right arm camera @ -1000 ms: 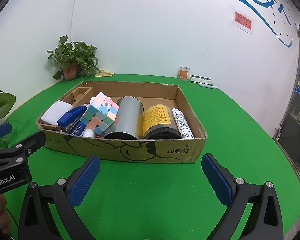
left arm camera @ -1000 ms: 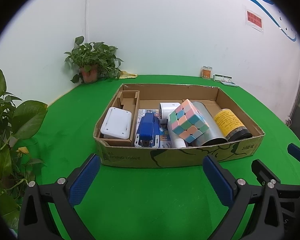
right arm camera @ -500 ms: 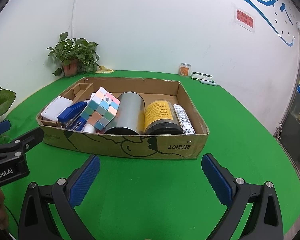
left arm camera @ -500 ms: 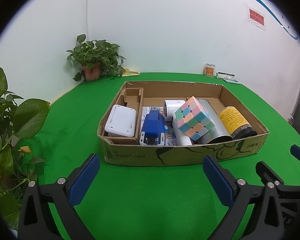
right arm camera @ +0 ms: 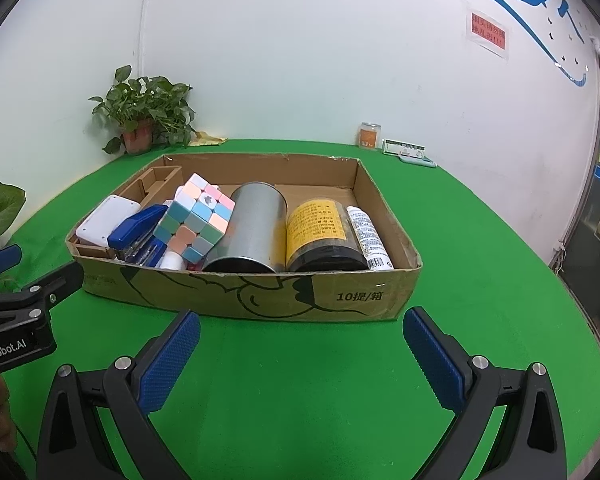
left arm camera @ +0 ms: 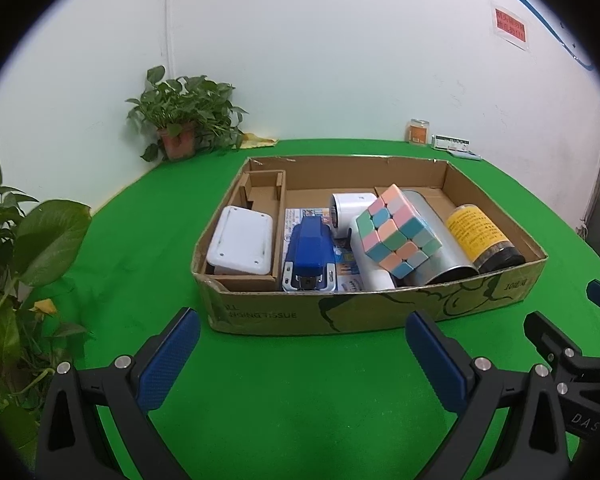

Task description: Organize rigid objects

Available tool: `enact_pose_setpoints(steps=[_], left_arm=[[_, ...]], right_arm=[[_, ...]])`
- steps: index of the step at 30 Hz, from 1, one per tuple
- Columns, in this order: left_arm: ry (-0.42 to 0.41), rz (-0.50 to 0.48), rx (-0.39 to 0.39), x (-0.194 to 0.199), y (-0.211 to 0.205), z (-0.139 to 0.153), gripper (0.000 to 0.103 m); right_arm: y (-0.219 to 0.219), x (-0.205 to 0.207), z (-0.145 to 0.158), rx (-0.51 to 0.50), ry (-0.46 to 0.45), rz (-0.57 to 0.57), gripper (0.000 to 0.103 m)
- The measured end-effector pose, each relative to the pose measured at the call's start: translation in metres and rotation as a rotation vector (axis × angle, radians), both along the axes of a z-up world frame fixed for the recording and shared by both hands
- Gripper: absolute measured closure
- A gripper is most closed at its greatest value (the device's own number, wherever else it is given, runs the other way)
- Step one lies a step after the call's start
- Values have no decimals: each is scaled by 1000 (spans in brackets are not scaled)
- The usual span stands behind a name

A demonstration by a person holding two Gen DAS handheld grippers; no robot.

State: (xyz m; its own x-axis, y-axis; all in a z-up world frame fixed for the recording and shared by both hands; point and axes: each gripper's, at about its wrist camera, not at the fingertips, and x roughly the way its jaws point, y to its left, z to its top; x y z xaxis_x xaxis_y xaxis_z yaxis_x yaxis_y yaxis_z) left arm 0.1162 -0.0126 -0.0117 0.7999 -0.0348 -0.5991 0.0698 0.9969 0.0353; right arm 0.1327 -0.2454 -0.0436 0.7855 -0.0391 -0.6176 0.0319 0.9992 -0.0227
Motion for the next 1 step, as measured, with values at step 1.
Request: enact_pose_setpoints(steps=[1], left_arm=[[6, -3, -10, 2, 0, -1, 1]], right_arm=[[0, 1, -1, -4, 1, -2, 1]])
